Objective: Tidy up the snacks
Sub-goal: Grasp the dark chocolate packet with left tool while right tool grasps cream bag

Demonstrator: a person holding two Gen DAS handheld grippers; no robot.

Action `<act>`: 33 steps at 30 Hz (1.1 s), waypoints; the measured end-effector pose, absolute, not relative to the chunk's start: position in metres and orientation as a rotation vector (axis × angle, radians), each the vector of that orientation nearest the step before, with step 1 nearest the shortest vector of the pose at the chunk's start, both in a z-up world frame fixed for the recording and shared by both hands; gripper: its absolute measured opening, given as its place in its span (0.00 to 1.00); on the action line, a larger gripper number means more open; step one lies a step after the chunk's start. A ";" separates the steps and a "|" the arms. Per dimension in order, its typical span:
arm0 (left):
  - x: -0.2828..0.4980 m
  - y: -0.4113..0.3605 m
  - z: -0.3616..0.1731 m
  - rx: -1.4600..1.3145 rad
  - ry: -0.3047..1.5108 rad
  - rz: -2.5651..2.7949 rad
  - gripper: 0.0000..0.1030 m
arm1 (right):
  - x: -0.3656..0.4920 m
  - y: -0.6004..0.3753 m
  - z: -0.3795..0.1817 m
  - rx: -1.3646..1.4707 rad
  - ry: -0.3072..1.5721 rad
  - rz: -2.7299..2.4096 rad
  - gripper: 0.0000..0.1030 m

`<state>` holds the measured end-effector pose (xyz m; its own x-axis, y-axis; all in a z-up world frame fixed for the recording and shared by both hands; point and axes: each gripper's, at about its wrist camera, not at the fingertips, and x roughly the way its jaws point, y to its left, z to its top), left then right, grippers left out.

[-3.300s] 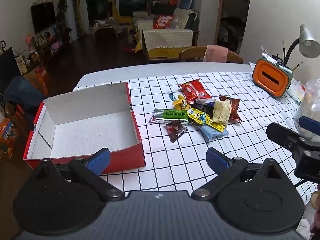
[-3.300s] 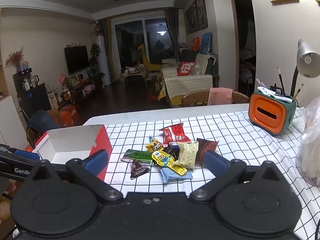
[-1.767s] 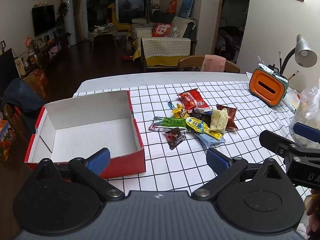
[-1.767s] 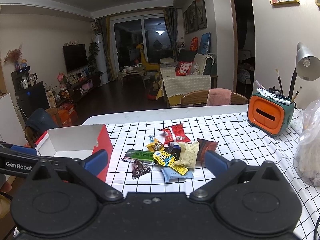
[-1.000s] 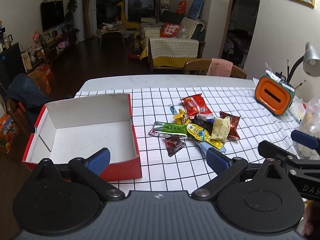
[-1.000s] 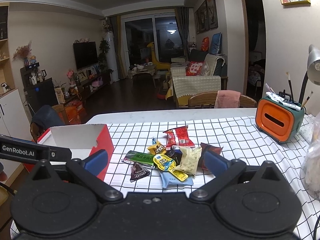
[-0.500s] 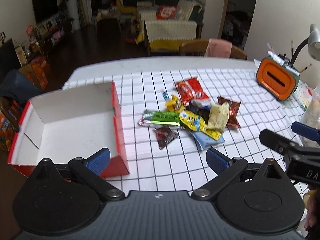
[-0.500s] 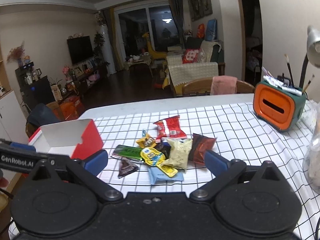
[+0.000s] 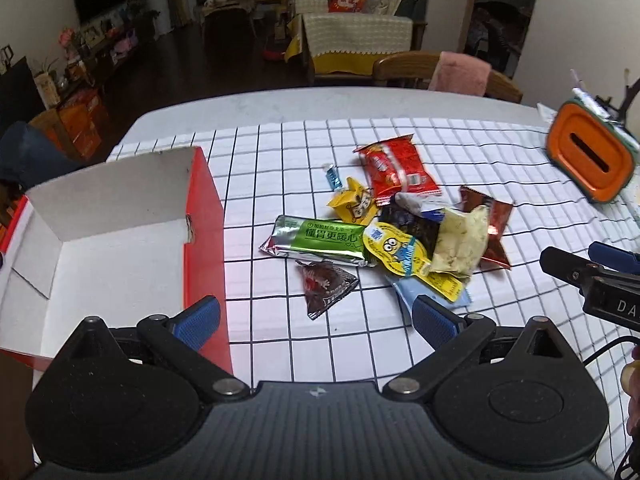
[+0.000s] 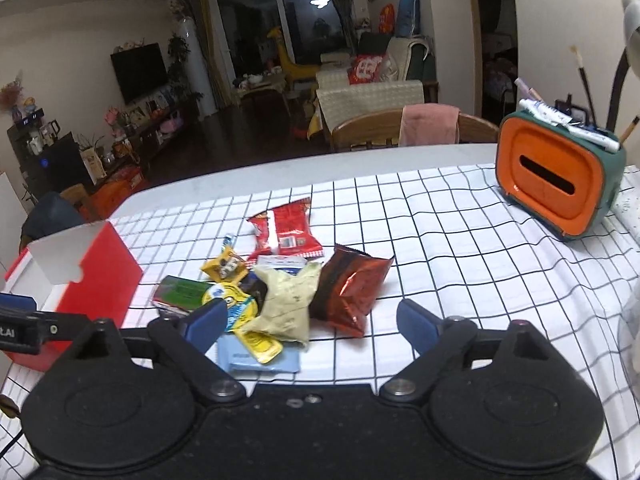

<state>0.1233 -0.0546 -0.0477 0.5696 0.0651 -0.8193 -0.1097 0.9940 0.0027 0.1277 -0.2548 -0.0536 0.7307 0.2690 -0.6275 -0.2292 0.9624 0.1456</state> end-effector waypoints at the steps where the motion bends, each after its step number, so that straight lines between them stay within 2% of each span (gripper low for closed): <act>1: 0.128 -0.054 -0.052 -0.054 0.971 0.114 0.99 | 0.133 -0.255 -0.057 0.058 0.712 0.281 0.85; 6: 0.148 -0.057 -0.071 -0.067 1.001 0.132 0.99 | 0.155 -0.243 -0.073 0.029 0.758 0.331 0.81; 12: 0.171 -0.060 -0.091 -0.052 1.023 0.156 0.90 | 0.182 -0.230 -0.090 0.037 0.808 0.377 0.73; 14: 0.179 -0.058 -0.099 -0.061 1.046 0.161 0.84 | 0.190 -0.226 -0.096 0.032 0.821 0.380 0.71; 18: 0.192 -0.053 -0.112 -0.093 1.075 0.163 0.81 | 0.202 -0.223 -0.106 0.039 0.844 0.367 0.67; 22: 0.206 -0.048 -0.122 -0.148 1.102 0.153 0.74 | 0.208 -0.219 -0.111 0.038 0.849 0.368 0.61; 24: 0.212 -0.047 -0.128 -0.157 1.119 0.160 0.70 | 0.210 -0.217 -0.113 0.037 0.847 0.362 0.58; 26: 0.217 -0.045 -0.134 -0.171 1.140 0.170 0.58 | 0.214 -0.216 -0.115 0.045 0.855 0.355 0.54; 30: 0.221 -0.044 -0.142 -0.197 1.164 0.166 0.47 | 0.216 -0.214 -0.118 0.062 0.862 0.354 0.46; 32: 0.221 -0.044 -0.144 -0.204 1.169 0.158 0.38 | 0.217 -0.216 -0.118 0.074 0.863 0.355 0.43; 33: 0.221 -0.044 -0.144 -0.205 1.168 0.160 0.38 | 0.217 -0.216 -0.119 0.082 0.861 0.357 0.41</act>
<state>0.2210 -0.0444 -0.1444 0.3842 0.0178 -0.9231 -0.2304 0.9700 -0.0772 0.2167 -0.2162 -0.1185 0.5967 0.3399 -0.7269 -0.2745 0.9377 0.2132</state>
